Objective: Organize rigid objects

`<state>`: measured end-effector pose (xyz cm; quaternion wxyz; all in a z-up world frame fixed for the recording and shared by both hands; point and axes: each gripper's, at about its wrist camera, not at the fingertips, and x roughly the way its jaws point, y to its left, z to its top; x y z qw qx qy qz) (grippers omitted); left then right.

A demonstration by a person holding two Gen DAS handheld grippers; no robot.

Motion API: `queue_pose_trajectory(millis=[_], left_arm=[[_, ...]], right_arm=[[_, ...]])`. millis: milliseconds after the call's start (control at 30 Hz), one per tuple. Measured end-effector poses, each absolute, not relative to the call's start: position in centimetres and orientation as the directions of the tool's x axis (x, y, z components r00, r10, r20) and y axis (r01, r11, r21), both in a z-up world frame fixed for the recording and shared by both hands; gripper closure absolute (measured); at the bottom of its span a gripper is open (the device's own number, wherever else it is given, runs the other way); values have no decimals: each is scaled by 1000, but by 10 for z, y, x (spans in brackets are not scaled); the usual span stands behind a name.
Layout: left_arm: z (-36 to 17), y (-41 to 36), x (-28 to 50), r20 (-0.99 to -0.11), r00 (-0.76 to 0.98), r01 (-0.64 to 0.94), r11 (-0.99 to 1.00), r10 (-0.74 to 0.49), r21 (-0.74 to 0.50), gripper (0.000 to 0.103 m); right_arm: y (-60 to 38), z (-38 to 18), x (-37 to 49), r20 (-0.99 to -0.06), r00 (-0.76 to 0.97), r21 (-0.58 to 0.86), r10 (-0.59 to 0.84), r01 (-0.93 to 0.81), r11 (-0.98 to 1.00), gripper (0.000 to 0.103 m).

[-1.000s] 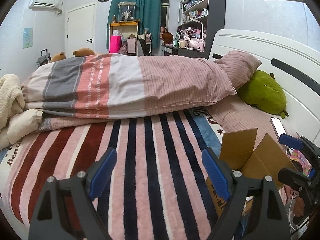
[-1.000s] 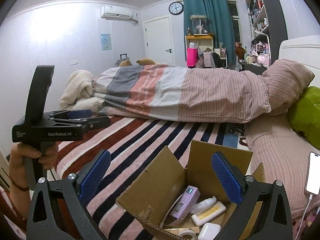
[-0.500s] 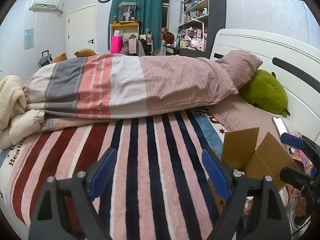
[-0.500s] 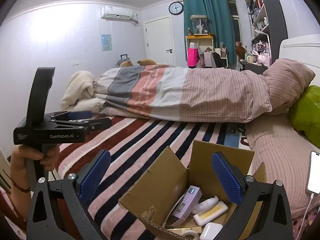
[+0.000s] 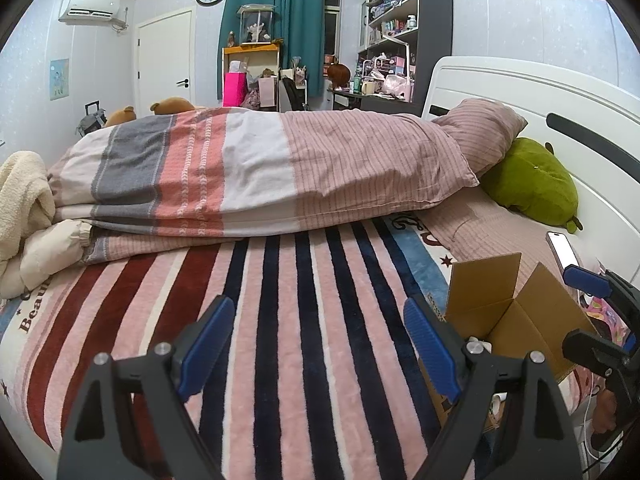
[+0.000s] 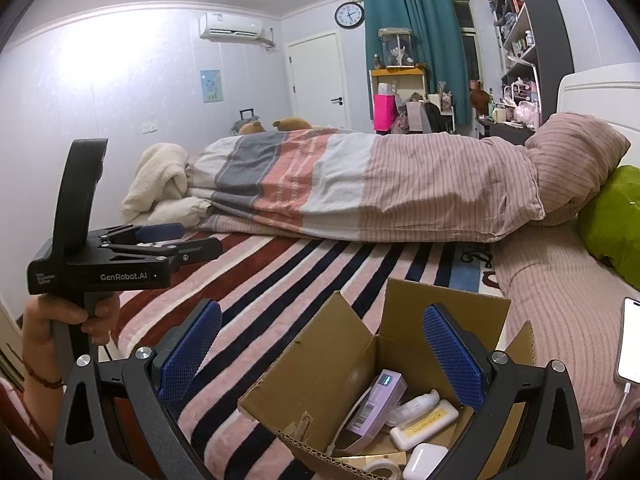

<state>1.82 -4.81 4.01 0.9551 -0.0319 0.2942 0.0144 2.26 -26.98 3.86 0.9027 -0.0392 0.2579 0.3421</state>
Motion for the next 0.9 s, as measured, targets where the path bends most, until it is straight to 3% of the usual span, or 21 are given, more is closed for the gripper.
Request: queue_pose_trajectory(millis=[900], left_arm=[[41,-48,19,-564,826,-43,998,7,-50,18]], right_arm=[[-272,39,24,-492,631,109,600,-639,761,2]])
